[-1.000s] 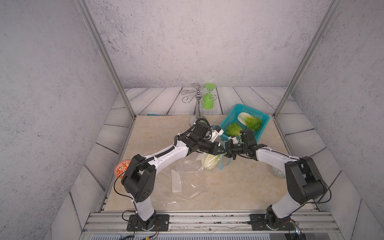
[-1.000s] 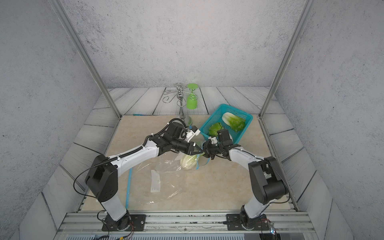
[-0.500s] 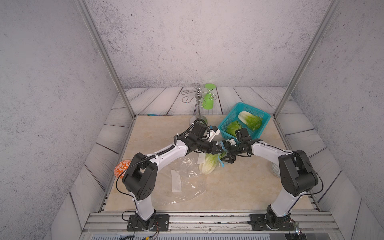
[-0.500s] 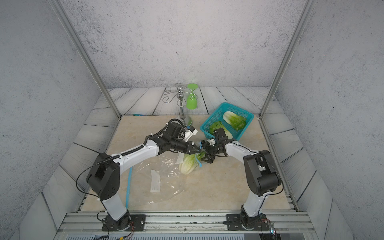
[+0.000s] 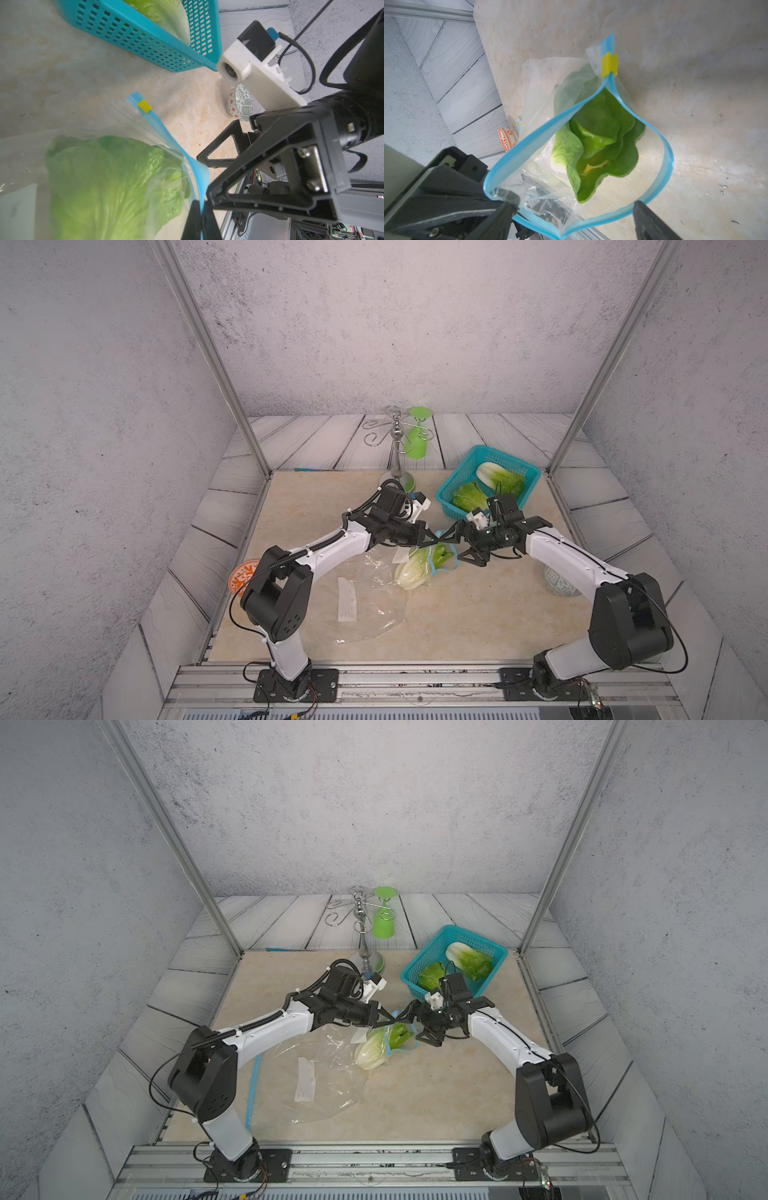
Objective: Put the chinese cabbages into a zipper bag and zip it
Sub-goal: Place the Chinese cabbage in the zipper food storage bag, then adjust the zipper food storage bag at the center of the board.
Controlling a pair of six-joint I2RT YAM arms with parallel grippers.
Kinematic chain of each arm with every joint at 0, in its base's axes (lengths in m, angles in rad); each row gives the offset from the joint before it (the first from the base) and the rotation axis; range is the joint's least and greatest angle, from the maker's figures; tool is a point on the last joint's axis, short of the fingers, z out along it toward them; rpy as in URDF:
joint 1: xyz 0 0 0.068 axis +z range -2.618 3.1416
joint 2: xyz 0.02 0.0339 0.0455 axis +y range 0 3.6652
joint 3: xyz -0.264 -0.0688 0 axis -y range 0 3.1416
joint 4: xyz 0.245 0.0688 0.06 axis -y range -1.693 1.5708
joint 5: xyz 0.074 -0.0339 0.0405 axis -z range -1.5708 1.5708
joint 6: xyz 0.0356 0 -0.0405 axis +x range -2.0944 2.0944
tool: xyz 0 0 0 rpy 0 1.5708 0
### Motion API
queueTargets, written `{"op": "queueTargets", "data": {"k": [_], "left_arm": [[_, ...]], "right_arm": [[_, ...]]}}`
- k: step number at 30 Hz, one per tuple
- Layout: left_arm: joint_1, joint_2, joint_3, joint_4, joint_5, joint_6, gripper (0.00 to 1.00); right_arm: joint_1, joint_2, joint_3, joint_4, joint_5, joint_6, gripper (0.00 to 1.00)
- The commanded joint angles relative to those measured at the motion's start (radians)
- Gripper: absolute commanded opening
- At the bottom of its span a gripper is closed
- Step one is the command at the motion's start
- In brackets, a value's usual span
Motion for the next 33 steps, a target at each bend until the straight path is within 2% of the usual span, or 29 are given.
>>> {"op": "queueTargets", "data": {"k": [1, 3, 5, 9, 13, 14, 17, 20, 24, 26, 28, 30, 33], "left_arm": [[0.001, 0.025, 0.011, 0.008, 0.007, -0.024, 0.00], [0.001, 0.029, 0.015, -0.008, 0.001, -0.020, 0.00], [0.002, 0.032, 0.019, -0.016, -0.004, -0.018, 0.00], [0.002, 0.041, 0.037, -0.027, -0.010, -0.024, 0.00], [-0.004, 0.045, 0.044, -0.024, -0.006, -0.039, 0.00], [-0.006, 0.044, 0.047, -0.028, -0.006, -0.039, 0.00], [-0.021, 0.050, 0.061, -0.049, -0.004, -0.032, 0.00], [-0.047, 0.072, 0.070, -0.073, 0.004, -0.019, 0.00], [-0.056, 0.090, 0.036, -0.053, 0.024, -0.020, 0.00], [-0.045, 0.088, 0.033, -0.060, 0.019, -0.011, 0.00], [-0.028, 0.081, 0.039, -0.067, 0.013, -0.005, 0.00], [-0.012, 0.074, 0.046, -0.076, 0.007, 0.000, 0.00], [0.005, 0.058, 0.048, -0.088, -0.008, 0.011, 0.00]], "right_arm": [[0.002, 0.007, -0.028, 0.143, -0.084, 0.060, 0.92], [0.003, -0.008, -0.024, 0.119, -0.074, 0.051, 0.91], [0.003, -0.032, -0.034, 0.026, -0.005, -0.007, 0.84], [0.004, -0.099, -0.131, -0.025, 0.081, -0.085, 0.51], [0.011, -0.078, -0.203, 0.094, 0.062, -0.053, 0.24], [0.017, -0.047, -0.205, 0.126, 0.066, -0.042, 0.20], [0.052, 0.060, -0.179, 0.279, 0.059, 0.024, 0.15], [0.106, 0.160, -0.104, 0.410, 0.080, 0.124, 0.14], [0.117, 0.232, -0.047, 0.434, 0.141, 0.204, 0.20], [0.116, 0.243, -0.058, 0.445, 0.139, 0.212, 0.31], [0.115, 0.245, -0.056, 0.443, 0.081, 0.190, 0.41], [0.105, 0.220, -0.043, 0.369, 0.026, 0.127, 0.50], [0.077, 0.100, -0.058, 0.174, 0.075, 0.017, 0.62]]}}
